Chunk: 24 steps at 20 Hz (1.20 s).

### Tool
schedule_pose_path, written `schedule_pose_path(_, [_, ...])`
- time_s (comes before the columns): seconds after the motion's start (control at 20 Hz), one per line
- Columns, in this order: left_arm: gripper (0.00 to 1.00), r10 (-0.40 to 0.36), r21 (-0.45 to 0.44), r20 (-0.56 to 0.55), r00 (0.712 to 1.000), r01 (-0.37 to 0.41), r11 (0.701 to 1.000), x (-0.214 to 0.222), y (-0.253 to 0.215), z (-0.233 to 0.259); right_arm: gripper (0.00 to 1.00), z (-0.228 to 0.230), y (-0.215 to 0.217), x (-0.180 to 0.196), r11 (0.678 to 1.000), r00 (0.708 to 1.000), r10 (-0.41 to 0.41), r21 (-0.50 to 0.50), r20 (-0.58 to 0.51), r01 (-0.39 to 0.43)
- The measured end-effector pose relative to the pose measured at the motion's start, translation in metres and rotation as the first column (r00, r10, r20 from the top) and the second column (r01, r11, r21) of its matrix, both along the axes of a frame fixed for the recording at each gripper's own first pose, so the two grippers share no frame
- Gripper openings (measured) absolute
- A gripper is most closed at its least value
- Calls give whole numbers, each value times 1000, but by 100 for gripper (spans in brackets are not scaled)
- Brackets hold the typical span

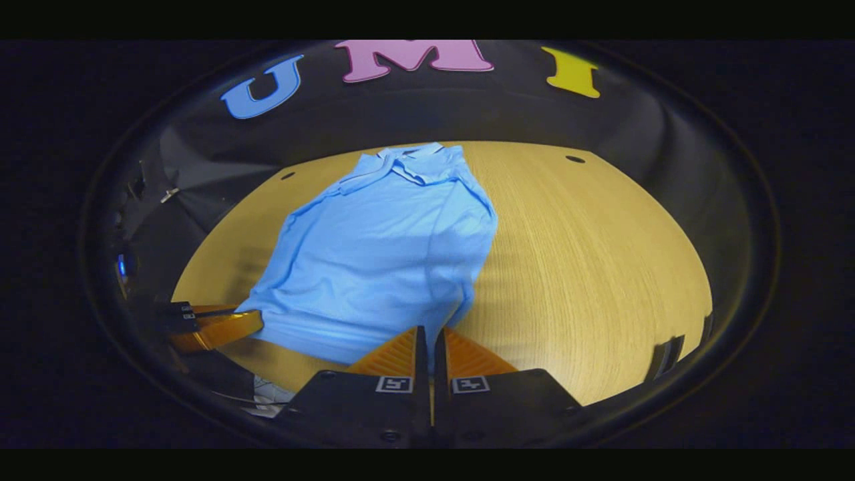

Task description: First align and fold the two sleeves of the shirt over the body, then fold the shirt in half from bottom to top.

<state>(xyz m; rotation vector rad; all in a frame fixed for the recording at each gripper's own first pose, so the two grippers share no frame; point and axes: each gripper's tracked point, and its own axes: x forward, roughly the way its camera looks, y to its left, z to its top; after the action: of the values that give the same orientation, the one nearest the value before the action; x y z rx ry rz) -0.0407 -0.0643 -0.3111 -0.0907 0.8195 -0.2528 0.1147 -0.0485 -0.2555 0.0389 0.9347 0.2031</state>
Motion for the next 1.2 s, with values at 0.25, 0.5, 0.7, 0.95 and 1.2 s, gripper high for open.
schedule_pose_path(0.25, [6, 39, -32, 38, 999, -37, 999, 39, 2, 45, 6, 43, 4, 53, 999, 997, 36, 26, 70, -38])
schedule_pose_path(0.5, [7, 66, -49, 88, 994, -62, 997, 86, 9, 87, 6, 73, 9, 108, 996, 990, 71, 45, 119, -76])
schedule_pose_path(0.7, [6, 85, -40, 140, 986, -80, 996, 131, 11, 113, 6, 92, 19, 156, 992, 978, 111, 44, 176, -120])
schedule_pose_path(0.95, [6, 104, -38, 216, 971, -98, 994, 200, 18, 141, 0, 116, 26, 225, 988, 960, 124, 58, 251, -143])
schedule_pose_path(1.2, [6, 126, -45, 274, 953, -118, 992, 273, 30, 151, 0, 117, 32, 291, 985, 942, 145, 44, 302, -166])
